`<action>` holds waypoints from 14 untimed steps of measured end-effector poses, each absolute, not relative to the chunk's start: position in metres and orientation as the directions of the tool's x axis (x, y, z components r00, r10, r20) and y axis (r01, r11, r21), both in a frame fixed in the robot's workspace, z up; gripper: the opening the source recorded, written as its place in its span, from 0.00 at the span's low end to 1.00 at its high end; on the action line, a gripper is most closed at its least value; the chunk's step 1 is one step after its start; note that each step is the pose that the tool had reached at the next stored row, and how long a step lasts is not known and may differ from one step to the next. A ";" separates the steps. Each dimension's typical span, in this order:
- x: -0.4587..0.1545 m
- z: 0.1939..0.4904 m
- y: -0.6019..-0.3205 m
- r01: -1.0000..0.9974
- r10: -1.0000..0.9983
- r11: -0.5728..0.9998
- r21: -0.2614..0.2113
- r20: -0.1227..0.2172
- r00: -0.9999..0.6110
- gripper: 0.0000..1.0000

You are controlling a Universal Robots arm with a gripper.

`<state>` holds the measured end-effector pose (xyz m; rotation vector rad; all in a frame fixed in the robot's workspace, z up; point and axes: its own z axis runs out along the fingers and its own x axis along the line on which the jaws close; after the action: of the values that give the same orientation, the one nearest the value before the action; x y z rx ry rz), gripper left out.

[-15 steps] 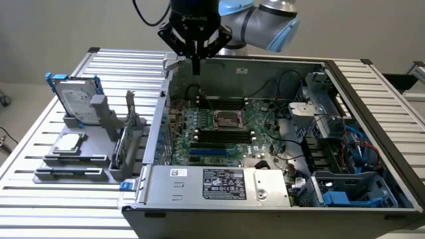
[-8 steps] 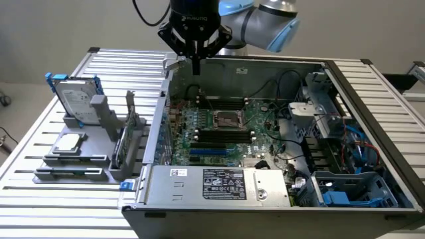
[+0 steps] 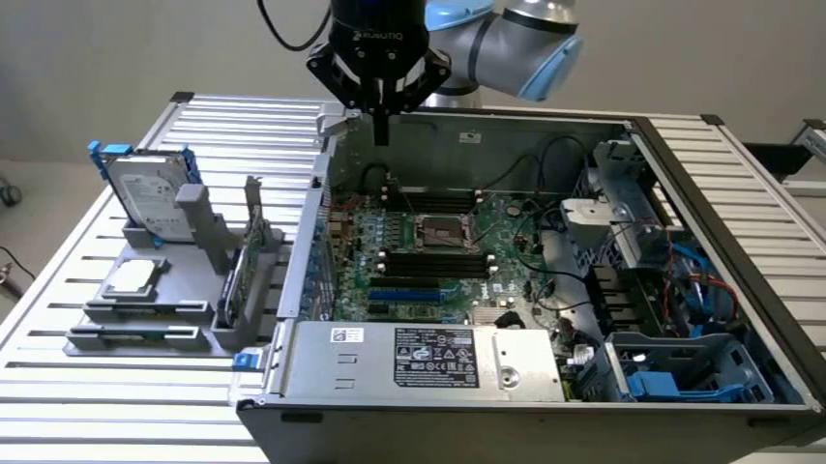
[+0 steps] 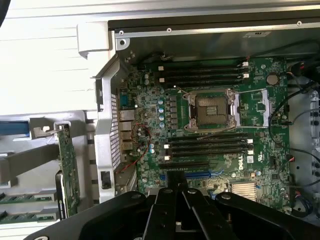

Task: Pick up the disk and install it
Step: 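Reach for the disk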

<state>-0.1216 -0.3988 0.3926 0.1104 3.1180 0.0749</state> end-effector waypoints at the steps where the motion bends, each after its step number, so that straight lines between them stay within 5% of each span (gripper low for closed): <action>1: -0.123 0.393 -0.399 0.070 0.071 0.996 0.049 -0.019 -0.997 0.11; 14: -0.181 0.392 -0.385 0.070 0.071 0.996 0.049 -0.019 -0.997 0.11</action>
<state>-0.1808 -0.3853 0.3917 0.1104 3.1179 0.0751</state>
